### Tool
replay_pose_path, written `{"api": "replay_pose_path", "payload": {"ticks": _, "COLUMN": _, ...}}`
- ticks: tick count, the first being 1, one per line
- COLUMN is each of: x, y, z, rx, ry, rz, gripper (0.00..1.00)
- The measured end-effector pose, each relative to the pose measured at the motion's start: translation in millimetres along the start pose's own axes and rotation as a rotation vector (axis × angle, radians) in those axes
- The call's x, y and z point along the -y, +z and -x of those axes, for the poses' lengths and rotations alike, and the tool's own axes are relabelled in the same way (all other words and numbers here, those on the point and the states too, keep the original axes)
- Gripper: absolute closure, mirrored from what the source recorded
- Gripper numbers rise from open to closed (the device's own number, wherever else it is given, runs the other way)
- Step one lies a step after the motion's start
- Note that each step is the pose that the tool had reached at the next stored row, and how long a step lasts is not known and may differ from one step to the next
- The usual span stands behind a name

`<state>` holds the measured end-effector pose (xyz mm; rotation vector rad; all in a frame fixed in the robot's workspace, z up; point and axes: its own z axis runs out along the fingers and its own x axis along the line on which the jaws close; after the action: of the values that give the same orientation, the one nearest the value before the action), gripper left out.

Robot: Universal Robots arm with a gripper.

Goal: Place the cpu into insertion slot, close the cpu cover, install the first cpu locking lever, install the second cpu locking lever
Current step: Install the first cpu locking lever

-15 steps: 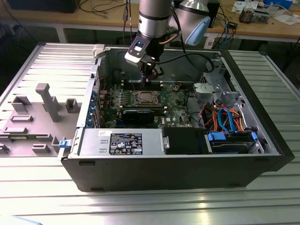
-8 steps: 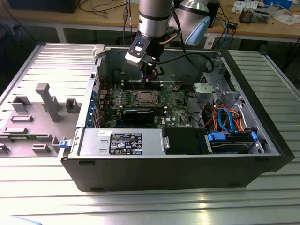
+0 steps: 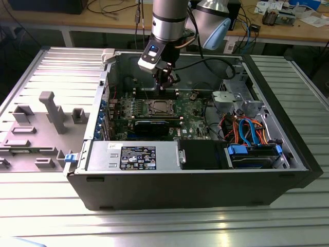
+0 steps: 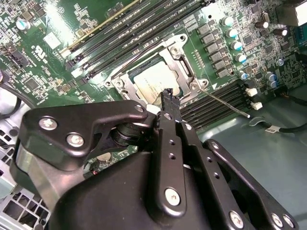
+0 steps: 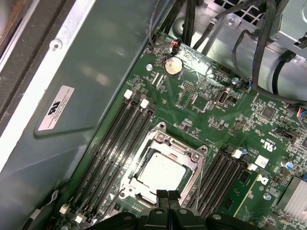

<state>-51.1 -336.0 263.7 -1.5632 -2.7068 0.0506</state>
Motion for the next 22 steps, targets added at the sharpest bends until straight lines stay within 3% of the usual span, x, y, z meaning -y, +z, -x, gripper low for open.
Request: {"api": "replay_pose_path", "payload": {"ticks": 22, "x": 0.0, "y": 0.0, "z": 0.0, "rx": 0.0021, "ry": -0.057, "rz": 0.0001, "gripper": 0.89}}
